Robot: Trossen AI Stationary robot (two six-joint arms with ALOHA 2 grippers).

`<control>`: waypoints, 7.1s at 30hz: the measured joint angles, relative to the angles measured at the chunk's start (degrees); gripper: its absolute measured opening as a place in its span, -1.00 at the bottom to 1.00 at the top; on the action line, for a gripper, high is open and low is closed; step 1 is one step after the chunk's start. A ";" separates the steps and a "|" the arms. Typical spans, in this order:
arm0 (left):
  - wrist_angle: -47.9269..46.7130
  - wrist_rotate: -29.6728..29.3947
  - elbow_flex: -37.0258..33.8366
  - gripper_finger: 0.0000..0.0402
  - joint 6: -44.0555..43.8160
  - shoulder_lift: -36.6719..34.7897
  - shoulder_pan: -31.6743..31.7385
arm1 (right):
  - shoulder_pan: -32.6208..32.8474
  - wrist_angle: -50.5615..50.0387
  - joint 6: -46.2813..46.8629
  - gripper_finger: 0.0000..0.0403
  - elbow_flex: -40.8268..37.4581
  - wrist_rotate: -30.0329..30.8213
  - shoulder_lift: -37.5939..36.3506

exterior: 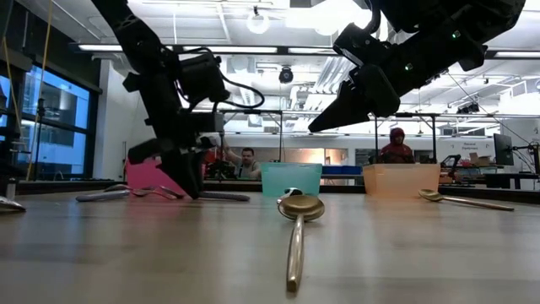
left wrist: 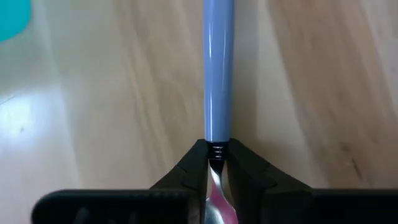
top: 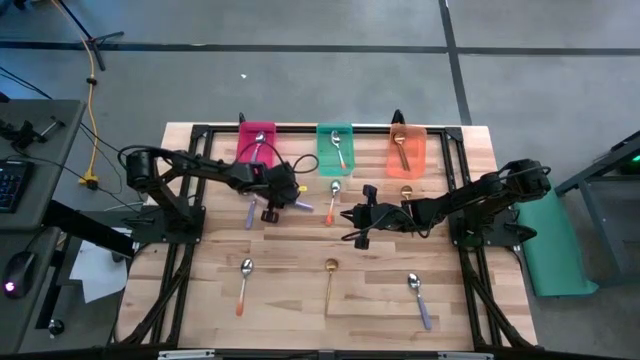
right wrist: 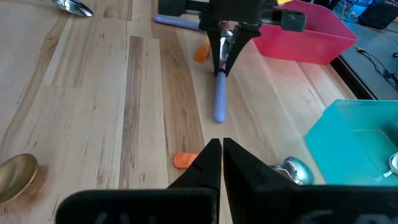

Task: Sort silverware by color (type)
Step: Put the violet spoon into the red bin, then put the orange spoon into the green bin

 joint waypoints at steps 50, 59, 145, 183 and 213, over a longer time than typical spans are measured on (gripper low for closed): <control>-6.13 -3.26 4.26 -0.76 -2.92 3.85 -1.26 | -0.02 0.02 0.20 -1.00 0.00 -1.12 0.00; -5.45 -3.30 4.13 -0.97 0.14 3.63 -1.39 | -0.02 0.00 0.20 -1.00 0.00 -1.09 0.00; -4.17 2.84 -0.55 -0.95 -33.34 -10.05 41.19 | -0.02 -0.66 0.22 -1.00 0.00 -1.07 0.02; -14.41 -1.97 -5.33 -0.99 -21.97 -35.67 0.38 | -0.15 -0.68 1.18 -1.00 0.00 -1.07 0.02; -29.45 -18.20 -2.43 -0.35 -4.37 -13.40 -2.79 | -0.15 -1.07 1.27 -1.00 0.00 -1.07 0.02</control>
